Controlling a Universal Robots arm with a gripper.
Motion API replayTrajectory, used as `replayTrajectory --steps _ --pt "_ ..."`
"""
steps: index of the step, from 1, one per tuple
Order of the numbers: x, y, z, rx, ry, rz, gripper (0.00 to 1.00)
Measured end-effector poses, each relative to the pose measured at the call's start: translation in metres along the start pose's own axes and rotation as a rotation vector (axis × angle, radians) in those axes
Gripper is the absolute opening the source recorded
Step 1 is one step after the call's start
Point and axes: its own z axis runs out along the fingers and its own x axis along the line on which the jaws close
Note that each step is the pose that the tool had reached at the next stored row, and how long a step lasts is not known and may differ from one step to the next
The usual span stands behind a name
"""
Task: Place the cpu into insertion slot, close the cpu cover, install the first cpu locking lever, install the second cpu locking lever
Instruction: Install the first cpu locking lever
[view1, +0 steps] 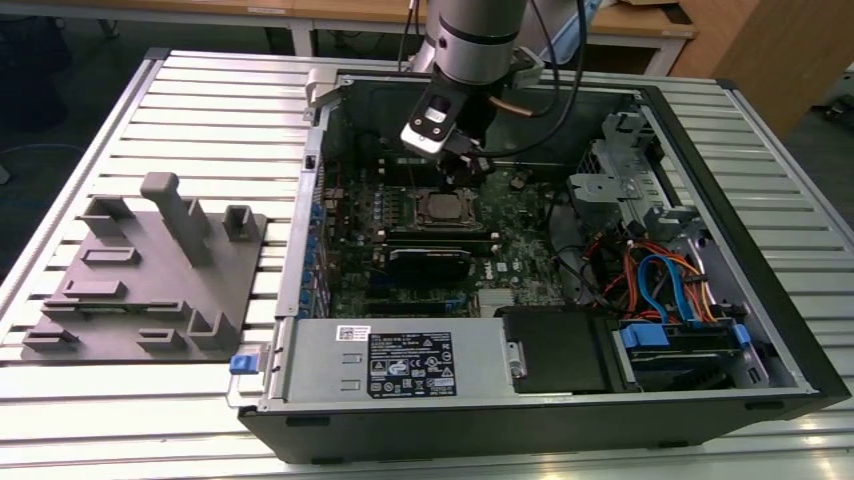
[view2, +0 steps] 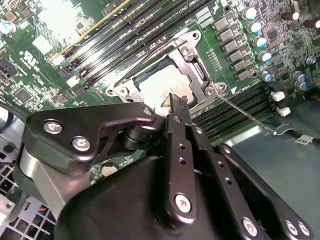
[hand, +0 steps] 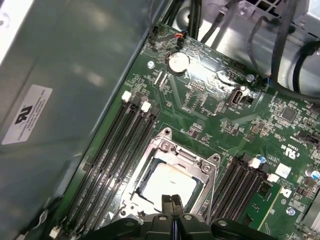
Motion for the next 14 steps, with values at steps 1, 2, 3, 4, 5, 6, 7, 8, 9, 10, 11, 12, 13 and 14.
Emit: replayTrajectory --steps 1,2,3,4,5,6,7,8,9,10,11,12,13,14 --pt "0.0000 0.0000 0.0000 0.0002 -0.0001 -0.007 0.10" --pt "0.0000 0.0000 0.0000 0.0004 -0.0003 -0.016 0.10" --pt "0.0000 0.0000 0.0000 0.0005 -0.0004 -0.023 0.10" --pt "0.0000 0.0000 0.0000 0.0006 -0.0004 -0.031 0.10" --pt "0.0000 0.0000 0.0000 0.0008 -0.0005 -0.037 0.10" --pt "0.0000 0.0000 0.0000 0.0010 -0.0006 -0.044 0.10" --pt "0.0000 0.0000 0.0000 0.0011 -0.0007 -0.050 0.10" --pt "0.0000 0.0000 0.0000 0.0012 -0.0008 -0.056 0.10" --pt "0.0000 0.0000 0.0000 0.0013 -0.0009 -0.061 0.10" --pt "0.0000 0.0000 0.0000 0.0014 -0.0009 -0.064 0.10" --pt "0.0000 0.0000 0.0000 0.0015 -0.0010 -0.065 0.10" --pt "0.0000 0.0000 0.0000 0.0015 -0.0011 -0.065 0.10" --pt "0.0000 0.0000 0.0000 0.0015 -0.0012 -0.065 0.10" --pt "0.0000 0.0000 0.0000 0.0015 -0.0012 -0.065 0.10"
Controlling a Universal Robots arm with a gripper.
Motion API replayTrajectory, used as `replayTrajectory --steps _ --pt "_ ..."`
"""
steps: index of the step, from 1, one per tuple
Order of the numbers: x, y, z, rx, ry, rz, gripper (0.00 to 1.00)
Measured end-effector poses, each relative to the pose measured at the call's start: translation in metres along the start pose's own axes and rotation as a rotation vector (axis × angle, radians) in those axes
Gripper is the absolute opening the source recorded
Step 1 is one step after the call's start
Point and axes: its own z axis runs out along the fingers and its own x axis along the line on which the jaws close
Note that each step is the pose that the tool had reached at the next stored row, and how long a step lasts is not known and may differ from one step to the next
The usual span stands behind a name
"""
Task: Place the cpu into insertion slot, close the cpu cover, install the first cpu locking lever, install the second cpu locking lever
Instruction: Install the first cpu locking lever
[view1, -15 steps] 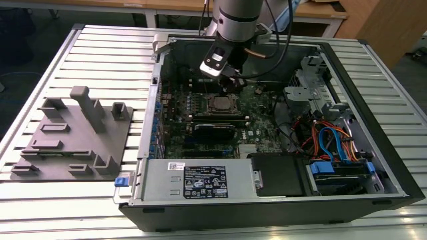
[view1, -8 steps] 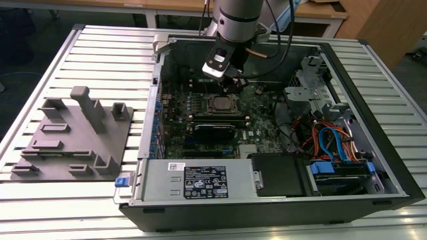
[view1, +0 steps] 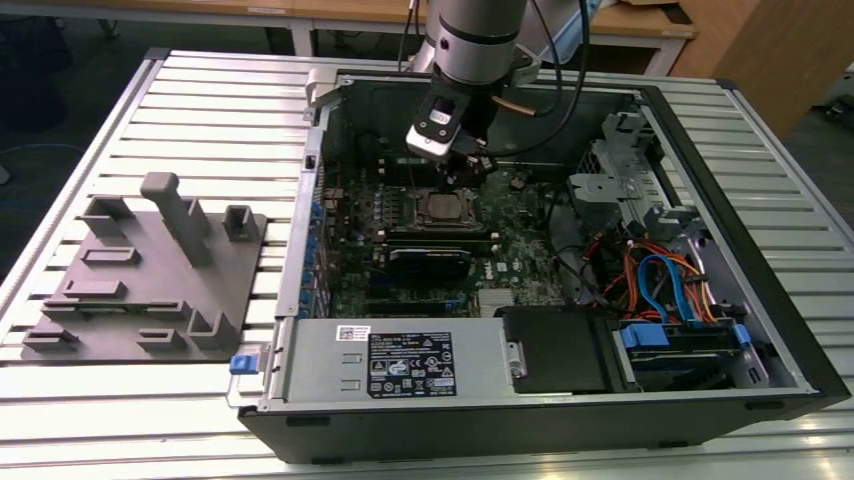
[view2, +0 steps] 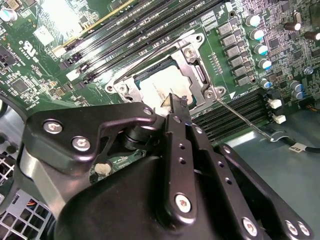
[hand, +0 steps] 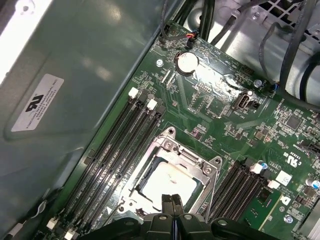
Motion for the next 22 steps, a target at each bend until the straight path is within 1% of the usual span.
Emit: replayTrajectory --steps 10,12,14,22 --pt "0.0000 0.0000 0.0000 0.0001 -0.0001 0.000 0.10" --pt "0.0000 0.0000 0.0000 0.0002 -0.0002 -0.006 0.10" --pt "0.0000 0.0000 0.0000 0.0006 -0.0006 -0.028 0.10" --pt "0.0000 0.0000 0.0000 0.0036 -0.0025 -0.169 0.10"
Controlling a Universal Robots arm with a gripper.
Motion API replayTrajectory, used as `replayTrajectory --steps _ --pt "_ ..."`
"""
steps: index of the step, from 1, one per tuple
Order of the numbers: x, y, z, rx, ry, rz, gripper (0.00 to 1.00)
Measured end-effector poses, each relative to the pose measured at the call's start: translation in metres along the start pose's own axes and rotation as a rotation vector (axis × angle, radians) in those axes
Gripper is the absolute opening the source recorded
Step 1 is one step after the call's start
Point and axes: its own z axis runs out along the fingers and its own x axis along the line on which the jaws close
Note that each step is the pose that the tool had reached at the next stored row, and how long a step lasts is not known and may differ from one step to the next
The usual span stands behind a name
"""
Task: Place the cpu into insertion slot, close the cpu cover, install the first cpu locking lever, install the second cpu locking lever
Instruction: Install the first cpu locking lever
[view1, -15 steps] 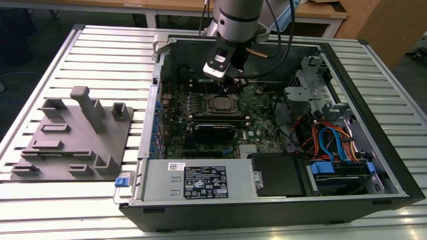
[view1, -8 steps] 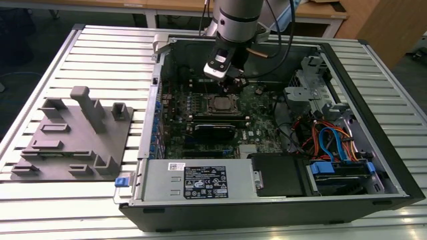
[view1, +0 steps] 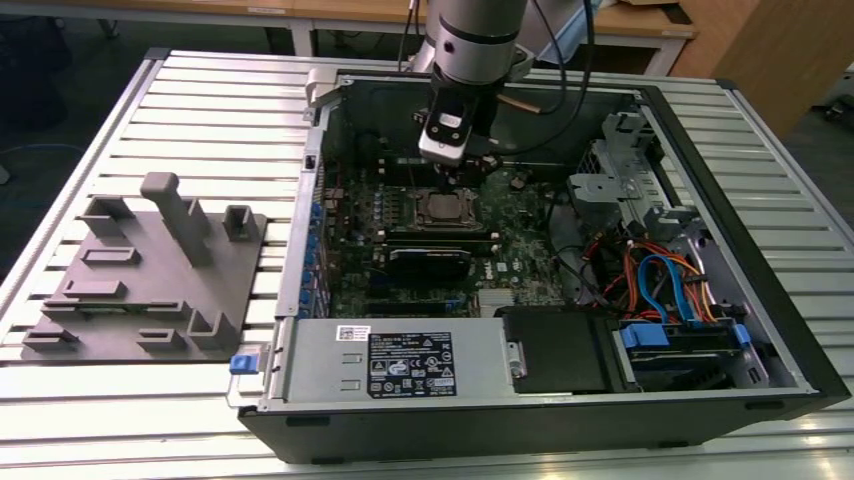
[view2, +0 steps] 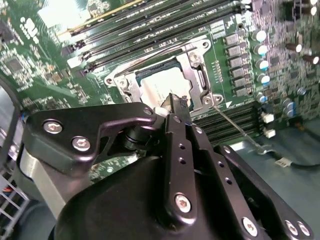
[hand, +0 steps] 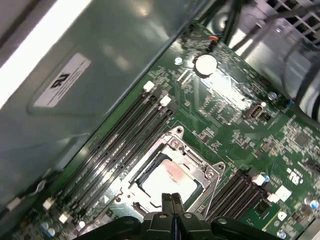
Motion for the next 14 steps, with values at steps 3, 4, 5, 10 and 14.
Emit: replayTrajectory --steps 3,4,5,10,14 --pt "0.0000 0.0000 0.0000 0.0011 -0.0007 -0.051 0.10" --pt "0.0000 0.0000 0.0000 0.0015 -0.0009 -0.068 0.10" --pt "0.0000 0.0000 0.0000 0.0017 -0.0011 -0.082 0.10" --pt "0.0000 0.0000 0.0000 0.0022 -0.0014 -0.100 0.10" --pt "0.0000 0.0000 0.0000 0.0021 -0.0014 -0.100 0.10"
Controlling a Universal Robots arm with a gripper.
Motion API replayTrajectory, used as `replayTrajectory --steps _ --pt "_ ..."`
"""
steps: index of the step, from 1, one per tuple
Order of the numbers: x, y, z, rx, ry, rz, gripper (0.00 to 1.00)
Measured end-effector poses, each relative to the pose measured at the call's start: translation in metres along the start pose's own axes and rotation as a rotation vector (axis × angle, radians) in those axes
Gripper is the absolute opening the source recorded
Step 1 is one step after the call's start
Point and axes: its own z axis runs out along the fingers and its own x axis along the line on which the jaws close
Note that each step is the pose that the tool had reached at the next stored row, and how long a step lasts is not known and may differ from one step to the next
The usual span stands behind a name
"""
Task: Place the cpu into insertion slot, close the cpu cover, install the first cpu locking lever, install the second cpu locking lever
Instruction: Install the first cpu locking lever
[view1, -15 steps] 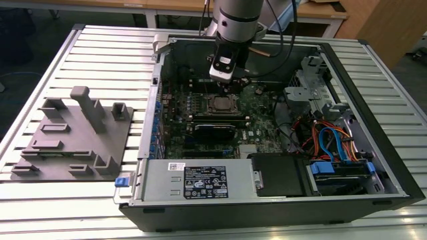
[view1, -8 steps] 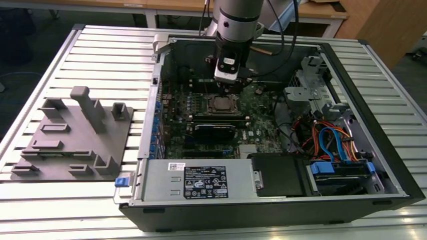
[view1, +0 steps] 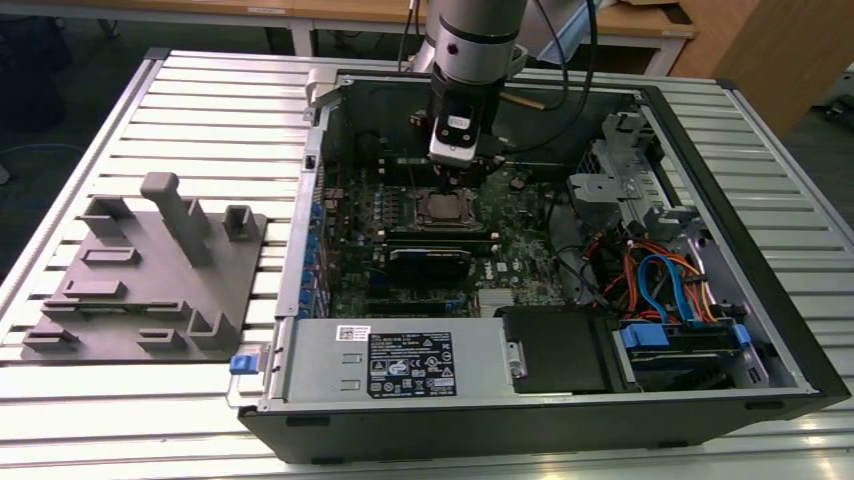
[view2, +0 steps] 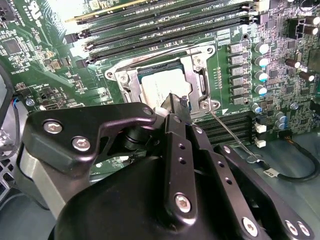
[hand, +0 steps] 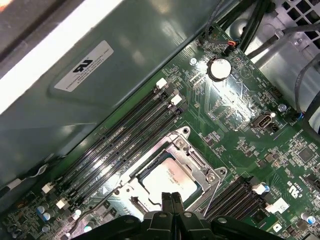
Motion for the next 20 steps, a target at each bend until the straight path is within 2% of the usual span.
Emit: replayTrajectory --steps 7,12,14,20 --pt "0.0000 0.0000 0.0000 0.0003 -0.0002 -0.010 0.10" --pt "0.0000 0.0000 0.0000 0.0014 -0.0009 -0.062 0.10" --pt "0.0000 0.0000 -0.0005 0.0018 -0.0010 -0.067 0.10" --pt "0.0002 -0.0001 -0.0080 0.0014 -0.0010 -0.070 0.10"
